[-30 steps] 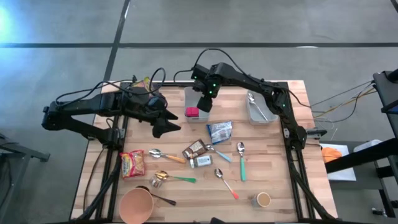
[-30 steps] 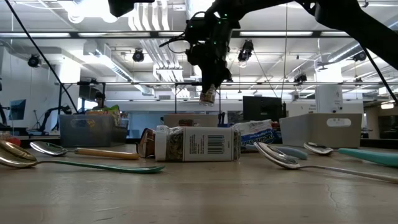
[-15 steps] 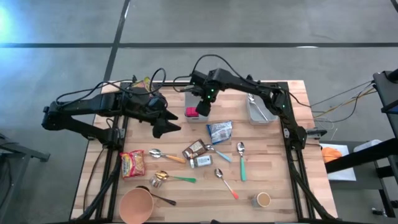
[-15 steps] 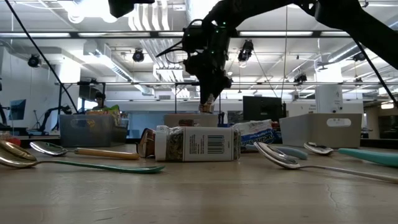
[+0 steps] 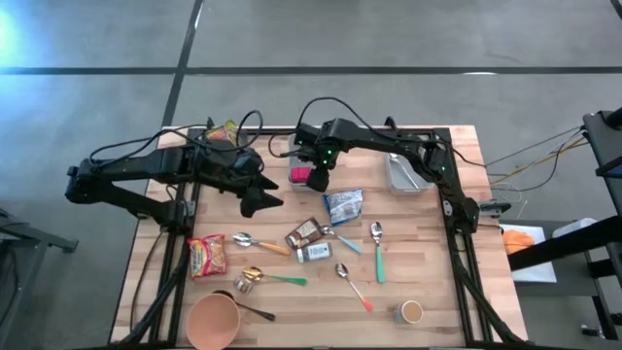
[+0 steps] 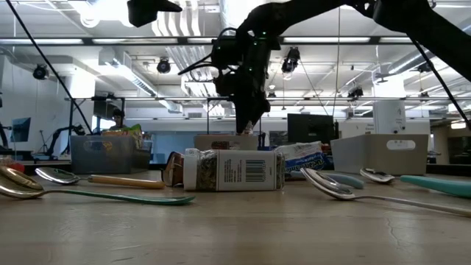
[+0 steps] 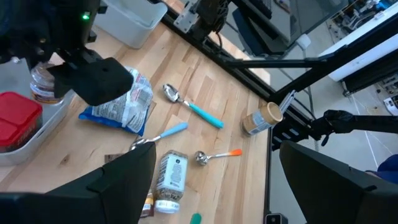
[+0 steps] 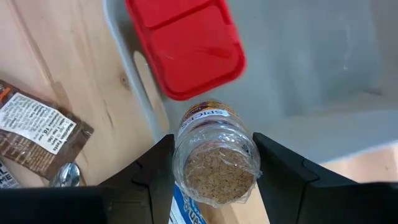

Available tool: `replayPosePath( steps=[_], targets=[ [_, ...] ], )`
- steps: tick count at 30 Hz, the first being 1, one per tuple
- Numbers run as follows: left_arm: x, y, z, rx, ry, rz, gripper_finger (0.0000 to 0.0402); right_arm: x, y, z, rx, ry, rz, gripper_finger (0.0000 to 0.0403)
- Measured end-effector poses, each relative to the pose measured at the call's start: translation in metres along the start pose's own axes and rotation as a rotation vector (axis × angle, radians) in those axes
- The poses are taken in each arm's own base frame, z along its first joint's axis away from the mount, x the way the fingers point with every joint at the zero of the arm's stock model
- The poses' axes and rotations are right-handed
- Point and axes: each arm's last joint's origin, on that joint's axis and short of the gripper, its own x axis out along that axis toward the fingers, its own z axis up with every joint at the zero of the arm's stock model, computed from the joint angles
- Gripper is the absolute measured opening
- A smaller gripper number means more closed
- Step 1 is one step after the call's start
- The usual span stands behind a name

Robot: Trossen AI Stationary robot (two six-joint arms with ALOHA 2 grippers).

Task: Pick & Place Food Item
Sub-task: Put the right brown seasoning bottle into the left gray bin

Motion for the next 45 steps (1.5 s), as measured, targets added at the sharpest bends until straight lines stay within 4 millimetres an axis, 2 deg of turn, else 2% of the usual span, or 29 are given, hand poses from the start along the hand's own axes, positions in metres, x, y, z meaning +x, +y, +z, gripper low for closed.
replayPosePath(
  steps=[6,19,38,45],
  targets=[
    [0.0,0.0,0.0,-0.001,-0.005,-0.003,0.0344,0.009,-0.001,0.0,-0.033,-0.022,0.001,0.0173],
    [0.0,0.0,0.0,-0.001,-0.004,-0.003,0.0344,0.032,-0.004,-0.011,-0.097,0.038,0.004,0.0173],
    [0.0,0.0,0.001,-0.009,-0.005,-0.004,0.0344,0.034,-0.003,-0.011,-0.201,0.019,0.036,0.0174],
    [0.0,-0.001,0.001,-0.012,-0.006,-0.005,0.0344,0.034,-0.003,-0.011,-0.216,0.019,0.035,0.0246]
  ],
)
